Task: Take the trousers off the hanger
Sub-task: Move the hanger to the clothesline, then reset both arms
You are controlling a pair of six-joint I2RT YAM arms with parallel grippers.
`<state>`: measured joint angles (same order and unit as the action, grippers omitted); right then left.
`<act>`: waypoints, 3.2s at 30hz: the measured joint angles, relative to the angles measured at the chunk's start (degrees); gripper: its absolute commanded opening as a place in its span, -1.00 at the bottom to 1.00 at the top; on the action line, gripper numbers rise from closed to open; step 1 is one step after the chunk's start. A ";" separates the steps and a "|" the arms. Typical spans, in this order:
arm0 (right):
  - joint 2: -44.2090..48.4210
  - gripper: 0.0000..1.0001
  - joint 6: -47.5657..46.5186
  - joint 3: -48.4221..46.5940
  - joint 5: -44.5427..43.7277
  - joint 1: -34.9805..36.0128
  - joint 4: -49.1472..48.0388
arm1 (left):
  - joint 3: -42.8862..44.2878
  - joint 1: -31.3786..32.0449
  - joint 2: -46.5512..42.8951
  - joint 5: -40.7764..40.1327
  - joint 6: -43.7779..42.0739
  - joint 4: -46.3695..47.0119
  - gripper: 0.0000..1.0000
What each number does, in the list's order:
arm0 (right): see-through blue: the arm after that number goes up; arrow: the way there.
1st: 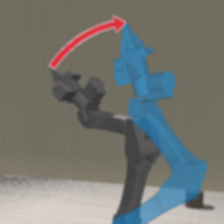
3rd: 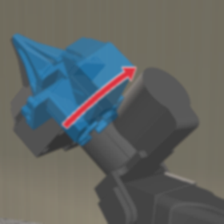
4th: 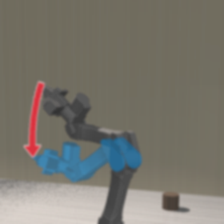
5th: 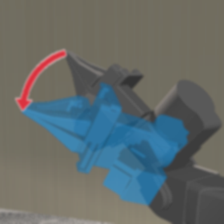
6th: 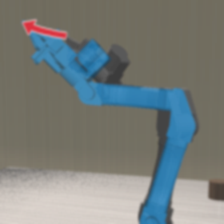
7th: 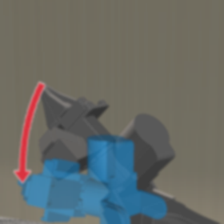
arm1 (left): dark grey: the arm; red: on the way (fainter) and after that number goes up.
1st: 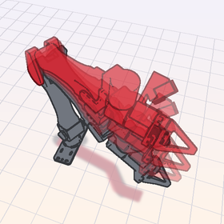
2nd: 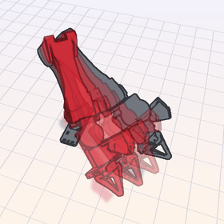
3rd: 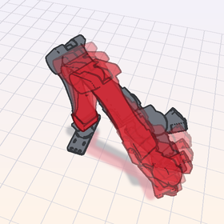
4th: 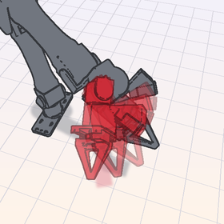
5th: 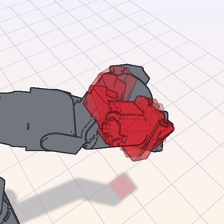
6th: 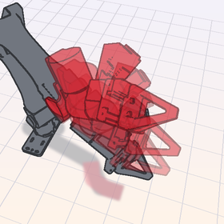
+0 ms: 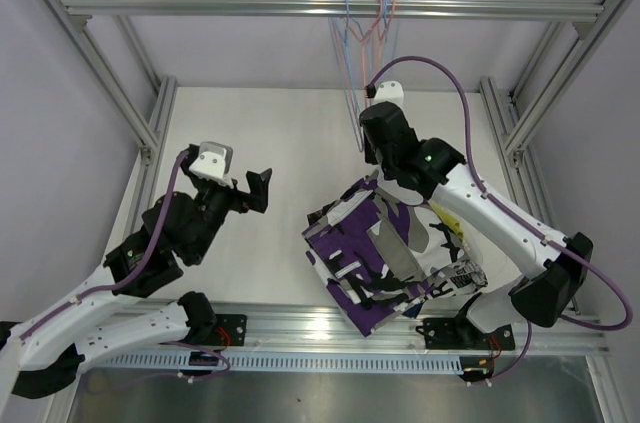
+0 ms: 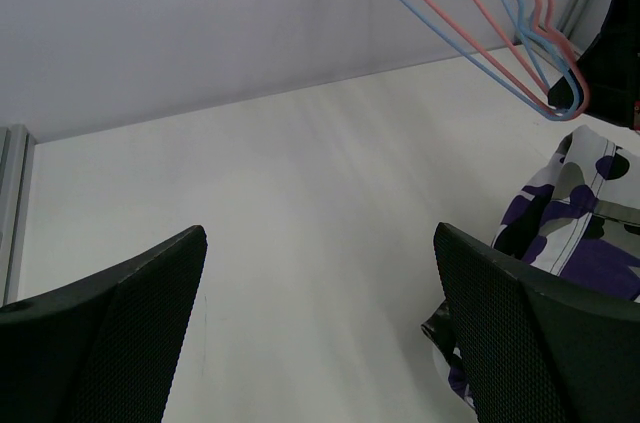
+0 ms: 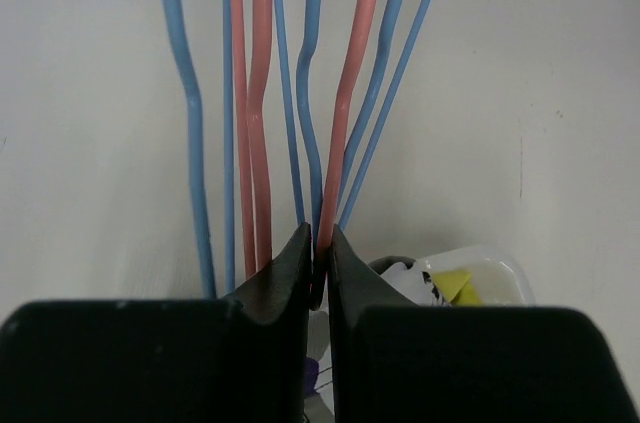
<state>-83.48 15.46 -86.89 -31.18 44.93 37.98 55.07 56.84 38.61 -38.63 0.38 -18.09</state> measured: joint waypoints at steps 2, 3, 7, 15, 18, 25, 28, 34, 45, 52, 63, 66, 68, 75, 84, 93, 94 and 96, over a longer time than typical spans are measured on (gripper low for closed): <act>-0.57 -1.00 0.11 -0.55 -0.24 0.59 -0.02 | 0.00 0.02 -0.02 0.00 0.00 0.00 0.99; -0.81 -1.00 0.17 -0.81 -0.37 0.83 0.04 | 0.00 0.00 -0.02 0.00 0.00 -0.02 0.99; -1.90 -1.00 0.22 -2.10 -0.57 1.81 0.35 | 0.00 0.00 -0.04 0.02 0.00 0.00 0.99; -3.91 -1.00 0.59 -3.91 -1.38 3.54 0.33 | 0.00 0.00 -0.04 0.09 0.00 -0.02 0.99; -4.61 -1.00 0.63 -4.28 -1.57 3.91 0.07 | 0.00 0.00 -0.07 0.09 0.00 -0.02 0.99; -5.51 -0.83 1.07 -4.98 -2.69 4.52 -0.04 | 0.00 0.00 -0.07 0.11 0.00 -0.02 0.99; -5.51 -0.66 1.25 -5.25 -3.54 4.61 0.79 | 0.00 0.00 -0.04 0.15 0.00 -0.02 0.99; -4.79 -0.44 1.29 -5.27 -3.87 4.94 1.88 | 0.00 0.00 -0.04 0.35 0.00 0.00 0.99; 2.27 0.13 3.15 -1.75 -2.27 6.16 4.74 | 0.00 0.02 0.00 1.51 0.00 -0.02 0.99; 6.88 0.37 5.86 3.91 -0.46 9.49 5.55 | 0.00 0.02 0.48 1.81 0.00 -0.02 0.99; 16.74 0.50 8.52 8.90 -3.41 13.40 9.51 | 0.00 0.00 1.73 1.84 0.11 -0.04 0.99; 19.15 0.61 8.59 8.94 -9.92 13.64 11.13 | -0.02 0.02 1.44 1.84 0.15 -0.04 0.99; 20.48 0.69 8.70 9.38 -15.54 13.62 11.82 | -0.17 0.02 1.33 1.79 0.11 0.00 0.99; 20.87 0.99 18.45 11.28 -38.62 13.55 21.07 | -0.87 0.02 1.25 0.39 -0.35 0.22 0.99; 15.65 0.99 37.09 12.22 -49.03 13.49 35.63 | -1.95 -0.87 -1.07 -2.78 -1.09 1.60 0.99; 16.79 0.99 44.19 14.58 -50.95 12.92 39.17 | -4.33 -1.92 -4.33 -6.88 -2.60 6.86 0.99; 17.07 0.99 44.50 14.91 -50.95 12.79 39.39 | -4.72 -2.10 -4.46 -7.39 -2.86 7.37 0.99; 17.57 0.99 45.05 15.37 -51.01 12.48 39.76 | -5.44 -2.64 -4.92 -8.02 -3.06 8.00 0.99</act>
<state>-65.91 60.51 -71.53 -82.19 57.41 77.73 49.63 54.19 33.69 -46.65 -2.68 -10.09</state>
